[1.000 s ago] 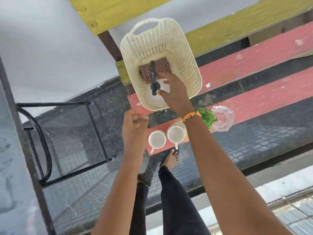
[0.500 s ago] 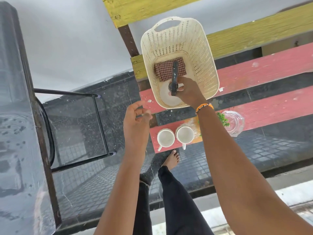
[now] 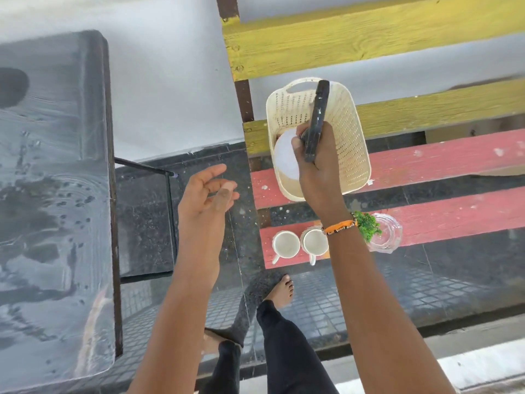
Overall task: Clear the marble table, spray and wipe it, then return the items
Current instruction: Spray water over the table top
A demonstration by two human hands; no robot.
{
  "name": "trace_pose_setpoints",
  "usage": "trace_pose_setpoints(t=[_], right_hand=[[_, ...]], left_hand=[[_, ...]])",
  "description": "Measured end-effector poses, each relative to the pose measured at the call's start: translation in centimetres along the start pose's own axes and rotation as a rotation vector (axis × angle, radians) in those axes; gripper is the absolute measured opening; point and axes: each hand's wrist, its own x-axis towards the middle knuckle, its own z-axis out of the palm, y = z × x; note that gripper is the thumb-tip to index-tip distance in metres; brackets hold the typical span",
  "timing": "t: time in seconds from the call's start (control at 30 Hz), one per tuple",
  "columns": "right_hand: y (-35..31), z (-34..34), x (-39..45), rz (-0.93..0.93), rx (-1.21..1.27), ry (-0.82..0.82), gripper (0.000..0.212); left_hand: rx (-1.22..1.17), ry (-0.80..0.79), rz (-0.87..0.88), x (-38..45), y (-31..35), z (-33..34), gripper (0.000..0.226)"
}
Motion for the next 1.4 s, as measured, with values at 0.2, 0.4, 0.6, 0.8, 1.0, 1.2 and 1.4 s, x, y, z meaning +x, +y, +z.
trace_pose_setpoints(t=[0.2, 0.4, 0.6, 0.8, 1.0, 1.2, 1.4], right_hand=[[-8.6, 5.4, -6.3, -0.113, -0.005, -0.153, 0.024], [-15.9, 13.3, -14.3, -0.130, 0.109, -0.285, 0.025], [-22.4, 23.3, -21.4, -0.134, 0.280, -0.349, 0.017], [-25.6, 32.5, -26.2, 0.079, 0.378, -0.501, 0.008], [-27.7, 41.4, -28.0, 0.186, 0.401, -0.700, 0.010], [-29.6, 50.3, -27.6, 0.028, 0.320, -0.847, 0.019], [-33.0, 59.7, -24.2, -0.324, 0.200, -0.779, 0.024]], left_hand=[[-0.138, 0.013, 0.121, -3.5, 3.4, -8.2, 0.022], [-0.228, 0.172, 0.184, -8.1, 4.6, -20.3, 0.017], [-0.306, 0.380, 0.188, -12.6, 3.6, -33.5, 0.018], [-0.338, 0.533, 0.228, -15.9, 2.7, -43.7, 0.018], [-0.376, 0.659, 0.217, -15.6, 1.9, -52.4, 0.017], [-0.344, 0.674, 0.207, -10.1, 3.5, -60.0, 0.016], [-0.256, 0.598, 0.189, -2.3, 6.6, -66.9, 0.016]])
